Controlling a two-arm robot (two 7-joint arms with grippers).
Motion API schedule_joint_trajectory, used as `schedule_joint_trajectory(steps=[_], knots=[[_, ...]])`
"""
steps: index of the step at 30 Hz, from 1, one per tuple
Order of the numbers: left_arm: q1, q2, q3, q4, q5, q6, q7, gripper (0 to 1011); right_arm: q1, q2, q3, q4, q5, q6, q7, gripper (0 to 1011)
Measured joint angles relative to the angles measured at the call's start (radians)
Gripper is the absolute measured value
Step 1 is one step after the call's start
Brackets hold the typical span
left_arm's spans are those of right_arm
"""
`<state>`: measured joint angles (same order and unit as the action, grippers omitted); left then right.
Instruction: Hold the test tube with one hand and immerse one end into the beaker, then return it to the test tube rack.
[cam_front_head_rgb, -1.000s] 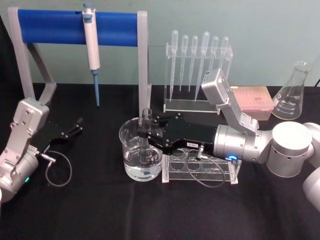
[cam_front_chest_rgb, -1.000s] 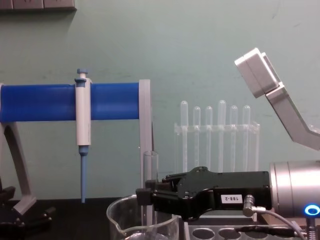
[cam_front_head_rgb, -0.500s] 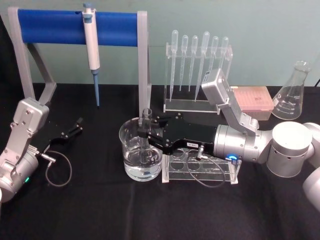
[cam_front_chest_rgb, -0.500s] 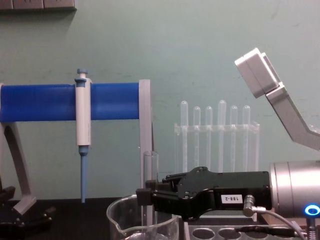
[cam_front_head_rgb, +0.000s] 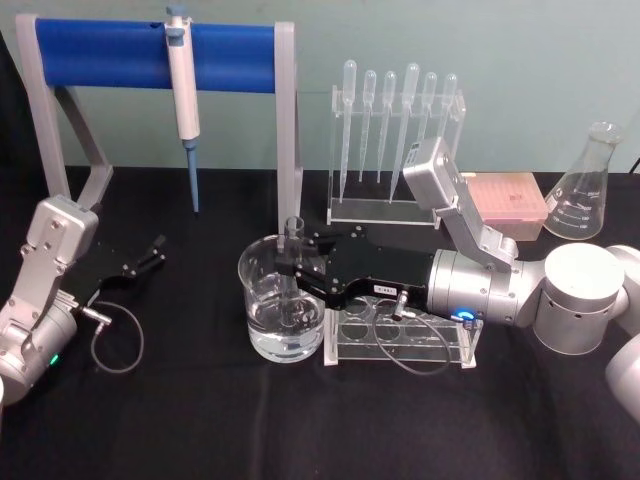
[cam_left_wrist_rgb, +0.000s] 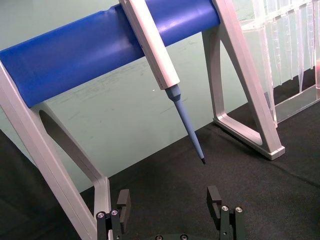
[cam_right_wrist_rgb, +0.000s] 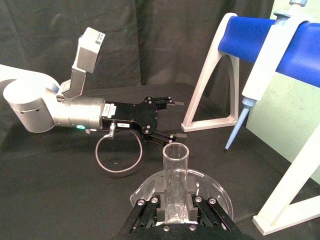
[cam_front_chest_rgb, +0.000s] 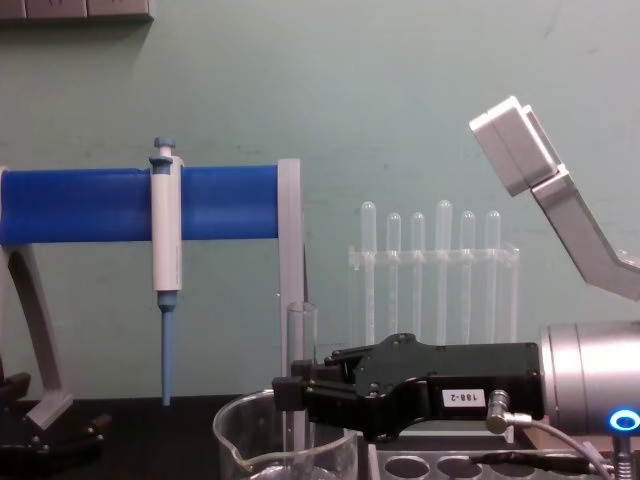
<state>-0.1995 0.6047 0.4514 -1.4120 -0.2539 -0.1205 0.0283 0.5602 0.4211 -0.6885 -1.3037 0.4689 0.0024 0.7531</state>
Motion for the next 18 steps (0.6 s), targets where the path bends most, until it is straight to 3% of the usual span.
schedule_joint_trajectory(steps=[18], knots=[[0.0,0.0,0.0,0.0,0.0,0.0,0.0,1000,0.0,0.0,0.0,0.0,0.0,0.0,0.0,236]])
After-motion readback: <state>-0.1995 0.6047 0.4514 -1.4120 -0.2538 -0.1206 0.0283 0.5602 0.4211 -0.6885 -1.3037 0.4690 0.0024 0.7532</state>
